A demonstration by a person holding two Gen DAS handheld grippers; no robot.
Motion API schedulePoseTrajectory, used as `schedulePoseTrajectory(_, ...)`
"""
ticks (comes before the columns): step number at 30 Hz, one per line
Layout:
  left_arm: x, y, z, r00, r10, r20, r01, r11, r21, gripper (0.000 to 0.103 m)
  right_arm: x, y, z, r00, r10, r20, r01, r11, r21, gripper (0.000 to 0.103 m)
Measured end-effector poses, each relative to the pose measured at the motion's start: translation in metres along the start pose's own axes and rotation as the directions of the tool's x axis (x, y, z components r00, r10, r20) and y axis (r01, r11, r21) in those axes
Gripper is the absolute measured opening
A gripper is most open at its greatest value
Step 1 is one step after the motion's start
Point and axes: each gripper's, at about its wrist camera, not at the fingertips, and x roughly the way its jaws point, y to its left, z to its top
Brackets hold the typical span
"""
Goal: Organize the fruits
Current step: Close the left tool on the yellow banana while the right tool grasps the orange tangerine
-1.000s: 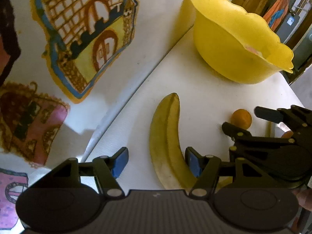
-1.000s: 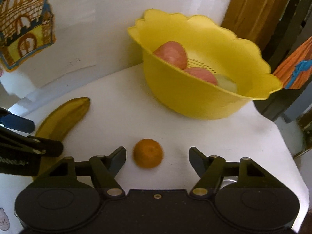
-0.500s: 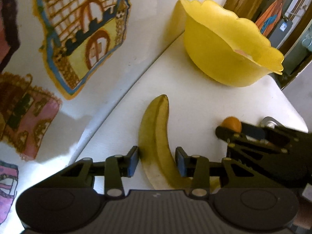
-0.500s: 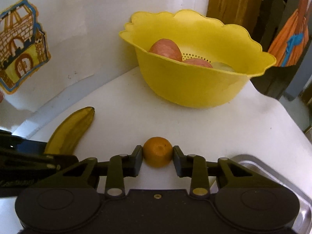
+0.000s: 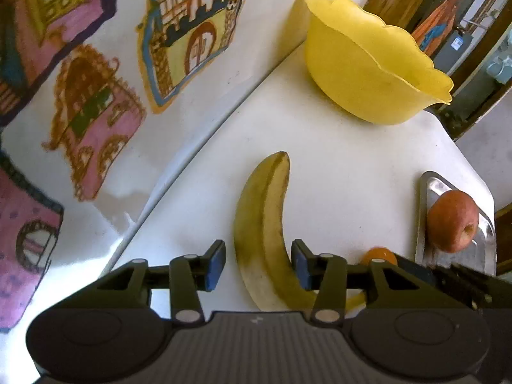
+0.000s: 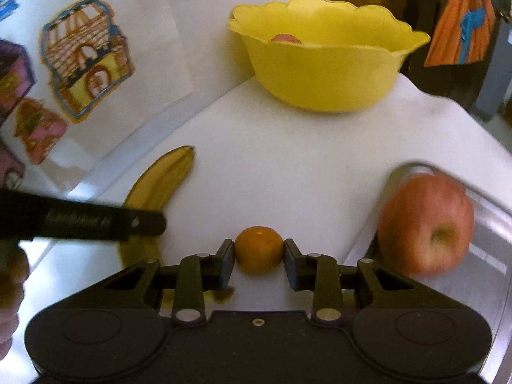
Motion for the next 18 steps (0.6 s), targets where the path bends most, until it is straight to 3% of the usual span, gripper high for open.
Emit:
schedulePoseTrajectory(7, 0.007, -0.028, -0.006, 0.995, 0.097, 0.01, -0.097, 0.989, 0.108, 0.05, -0.004, 0.02, -0.015, 0.999, -0.023, 0.024, 0.024, 1.0, -0.021, 0.035)
schedulePoseTrajectory(10, 0.009, -0.033, -0.005, 0.995, 0.1, 0.023, -0.102, 0.99, 0.101, 0.05, -0.006, 0.022, -0.019, 0.999, -0.026, 0.043, 0.027, 0.999, -0.022, 0.035)
schedulePoseTrajectory(13, 0.011, -0.033, 0.0, 0.994, 0.107, 0.023, -0.109, 0.99, 0.09, 0.038, -0.003, 0.025, -0.019, 0.998, -0.016, 0.066, 0.019, 0.998, -0.051, 0.035)
schedulePoseTrajectory(18, 0.011, -0.032, 0.005, 0.996, 0.092, -0.009, -0.091, 0.993, 0.08, 0.037, -0.008, 0.027, -0.022, 0.996, -0.003, 0.086, 0.005, 1.0, -0.027, 0.035)
